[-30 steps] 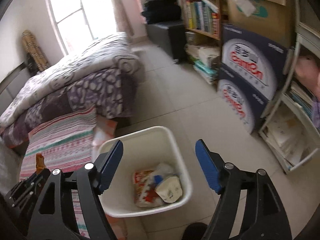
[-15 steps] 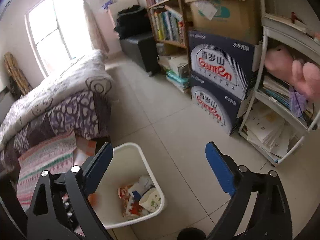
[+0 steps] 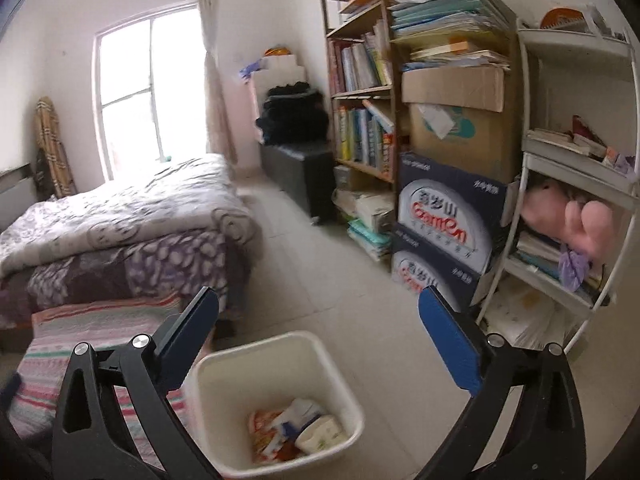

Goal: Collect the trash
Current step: 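Open the right tool over the bin to drop the cup while the left tool drops the orange scrap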

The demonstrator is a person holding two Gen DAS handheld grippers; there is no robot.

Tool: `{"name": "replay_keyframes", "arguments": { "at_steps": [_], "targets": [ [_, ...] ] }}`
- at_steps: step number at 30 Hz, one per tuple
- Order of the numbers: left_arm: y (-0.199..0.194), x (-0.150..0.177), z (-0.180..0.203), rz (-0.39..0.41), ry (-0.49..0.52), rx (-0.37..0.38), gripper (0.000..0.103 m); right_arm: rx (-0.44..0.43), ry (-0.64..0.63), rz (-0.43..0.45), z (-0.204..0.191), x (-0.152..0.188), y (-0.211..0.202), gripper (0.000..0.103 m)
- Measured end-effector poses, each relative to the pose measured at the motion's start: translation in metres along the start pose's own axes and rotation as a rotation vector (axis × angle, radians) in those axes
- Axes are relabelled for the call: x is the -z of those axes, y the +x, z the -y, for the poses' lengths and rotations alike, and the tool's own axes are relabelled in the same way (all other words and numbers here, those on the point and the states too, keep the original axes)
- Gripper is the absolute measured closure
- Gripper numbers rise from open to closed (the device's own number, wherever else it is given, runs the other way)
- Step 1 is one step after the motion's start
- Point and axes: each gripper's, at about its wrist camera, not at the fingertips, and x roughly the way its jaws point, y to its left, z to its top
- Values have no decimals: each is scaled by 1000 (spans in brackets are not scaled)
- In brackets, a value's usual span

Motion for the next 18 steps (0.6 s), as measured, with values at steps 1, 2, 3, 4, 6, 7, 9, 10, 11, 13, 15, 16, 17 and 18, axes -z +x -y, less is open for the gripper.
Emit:
{"name": "replay_keyframes", "arguments": {
  "at_steps": [1,2,3,4,6,7,9,10,11,13,15,16,17,18],
  "targets": [
    [-7,-1,-17,-11,-27,-38,7,-19,-14,-24,-6,5,-3,7],
    [-9,-2,-25,-30,-46,-55,7,-38,-36,-53,-13,13,-6,7],
    [-10,0,-39,-67,-76,-60,7,-48,-53,-69,-19,20,-8,7],
    [-9,4,-51,-105,-105,-41,7,-59,-74,-85,-26,29,-11,7],
    [-10,16,-72,-146,-149,-29,7,-83,-100,-113,-39,45,-15,7],
    [-12,20,-77,-145,-154,-33,7,-92,-105,-122,-44,50,-17,7],
    [-15,31,-87,-143,-156,-39,7,-115,-108,-140,-53,61,-19,7],
    [-17,36,-88,-144,-153,-36,7,-138,-113,-150,-59,67,-20,7],
    [-17,42,-89,-145,-142,-39,7,-144,-122,-152,-65,71,-20,7],
    [-20,51,-90,-136,-109,-72,7,-147,-148,-140,-75,77,-21,7],
    [-21,58,-94,-123,-89,-116,7,-149,-163,-121,-83,80,-23,7],
    [-22,59,-97,-121,-92,-121,7,-151,-168,-110,-85,81,-24,7],
    [-23,60,-99,-121,-97,-120,7,-157,-173,-102,-88,82,-25,7],
    [-24,60,-101,-120,-103,-116,7,-162,-180,-97,-91,84,-26,7]
  ]
}}
